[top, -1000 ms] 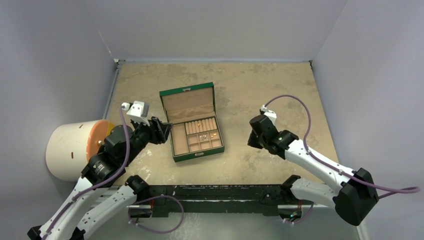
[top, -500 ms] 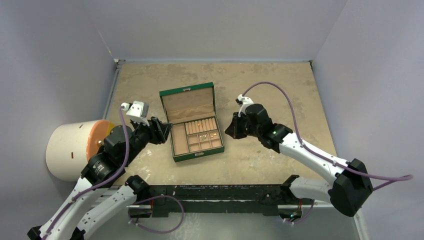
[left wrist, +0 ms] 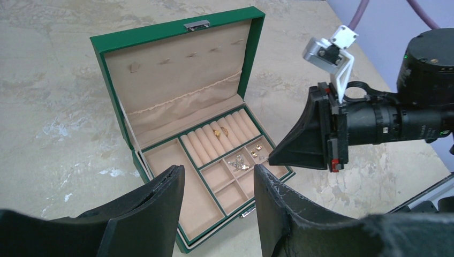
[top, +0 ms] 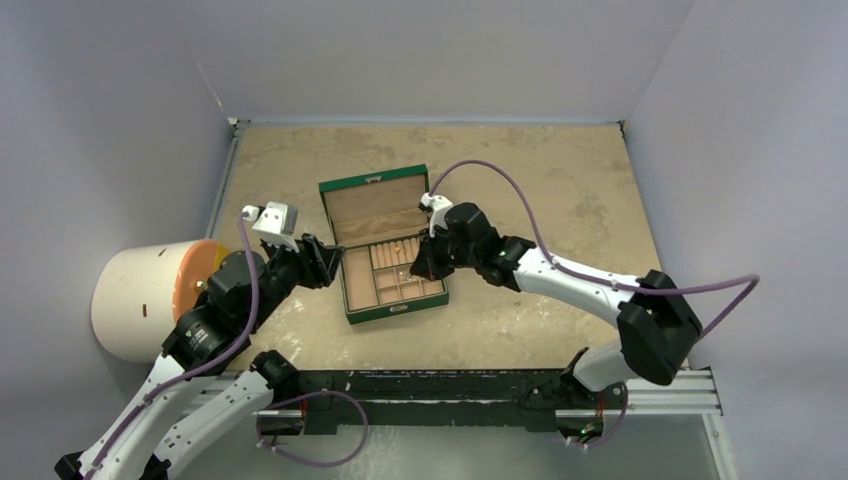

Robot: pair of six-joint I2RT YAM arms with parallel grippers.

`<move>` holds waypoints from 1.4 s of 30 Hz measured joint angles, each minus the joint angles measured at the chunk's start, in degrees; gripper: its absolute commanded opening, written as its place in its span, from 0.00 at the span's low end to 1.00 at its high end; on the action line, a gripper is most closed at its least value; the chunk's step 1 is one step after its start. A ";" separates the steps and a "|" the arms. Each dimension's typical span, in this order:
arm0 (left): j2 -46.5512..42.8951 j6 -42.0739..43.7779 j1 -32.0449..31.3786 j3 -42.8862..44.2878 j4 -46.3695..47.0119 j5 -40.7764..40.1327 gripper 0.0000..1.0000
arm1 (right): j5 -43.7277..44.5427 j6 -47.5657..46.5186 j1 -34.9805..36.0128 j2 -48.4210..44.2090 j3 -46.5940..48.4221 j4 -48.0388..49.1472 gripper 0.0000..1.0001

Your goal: Organize the mixed jewelry

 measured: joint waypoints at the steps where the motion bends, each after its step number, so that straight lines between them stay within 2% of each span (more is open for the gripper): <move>1: 0.00 0.00 0.00 0.00 0.02 0.00 0.50 | -0.04 0.00 0.42 0.98 0.42 0.57 0.00; 26: -0.17 0.02 0.02 0.00 0.02 0.00 0.50 | 0.15 -1.09 5.64 20.50 12.63 3.91 0.00; 42: -0.28 0.02 0.31 0.00 0.00 0.00 0.50 | 5.09 -1.11 7.50 23.56 14.64 3.43 0.00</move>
